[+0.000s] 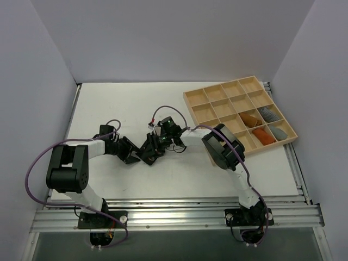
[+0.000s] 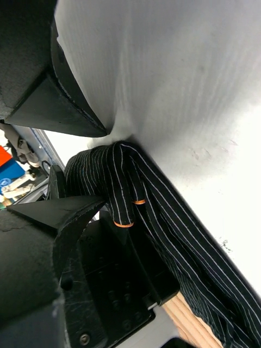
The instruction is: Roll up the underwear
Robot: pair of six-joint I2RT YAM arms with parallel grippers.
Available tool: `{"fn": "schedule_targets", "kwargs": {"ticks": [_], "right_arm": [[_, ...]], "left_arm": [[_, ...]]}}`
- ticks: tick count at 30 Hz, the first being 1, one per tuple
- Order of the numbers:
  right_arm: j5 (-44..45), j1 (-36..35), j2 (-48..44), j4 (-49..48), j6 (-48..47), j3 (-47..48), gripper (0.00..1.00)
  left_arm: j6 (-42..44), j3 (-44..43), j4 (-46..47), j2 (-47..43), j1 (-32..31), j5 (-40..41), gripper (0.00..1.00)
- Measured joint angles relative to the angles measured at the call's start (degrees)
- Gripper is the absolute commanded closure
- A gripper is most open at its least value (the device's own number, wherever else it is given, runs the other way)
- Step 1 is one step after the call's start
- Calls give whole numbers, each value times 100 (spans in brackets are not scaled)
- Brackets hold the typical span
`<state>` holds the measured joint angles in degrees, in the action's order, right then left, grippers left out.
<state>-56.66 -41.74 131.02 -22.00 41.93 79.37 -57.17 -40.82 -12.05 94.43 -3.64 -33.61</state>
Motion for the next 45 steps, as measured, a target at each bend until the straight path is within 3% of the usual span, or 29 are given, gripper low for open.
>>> {"fn": "schedule_targets", "kwargs": {"ticks": [5, 10, 12, 13, 15, 20, 23, 24, 25, 37, 45], "right_arm": [[382, -42, -116, 612, -428, 170, 67], [686, -44, -140, 990, -662, 264, 82], [737, -44, -140, 1086, -713, 302, 80], [754, -46, -140, 1117, -739, 317, 72], [739, -48, -155, 1126, -745, 326, 68], [905, -57, -238, 1169, -804, 321, 69], [997, -52, -245, 1165, -813, 299, 86], [1021, -39, -245, 1174, -809, 291, 97], [1045, -31, -245, 1196, -815, 291, 100], [549, 94, 13, 1161, -776, 455, 100], [103, 190, 155, 706, -404, 339, 100]], "left_arm": [[63, -214, -140, 278, 0, -219, 44], [90, -278, -219, 343, 0, -271, 44], [101, -306, -269, 352, 0, -256, 45], [111, -317, -291, 356, 0, -249, 46], [151, -345, -339, 363, -2, -229, 46], [221, -391, -420, 404, -4, -225, 48], [225, -391, -428, 407, -4, -225, 48], [225, -391, -428, 407, -4, -223, 48], [225, -391, -431, 407, -4, -221, 48], [205, -404, -483, 229, -17, -7, 39], [170, -302, -269, 122, -17, 122, 40]]}}
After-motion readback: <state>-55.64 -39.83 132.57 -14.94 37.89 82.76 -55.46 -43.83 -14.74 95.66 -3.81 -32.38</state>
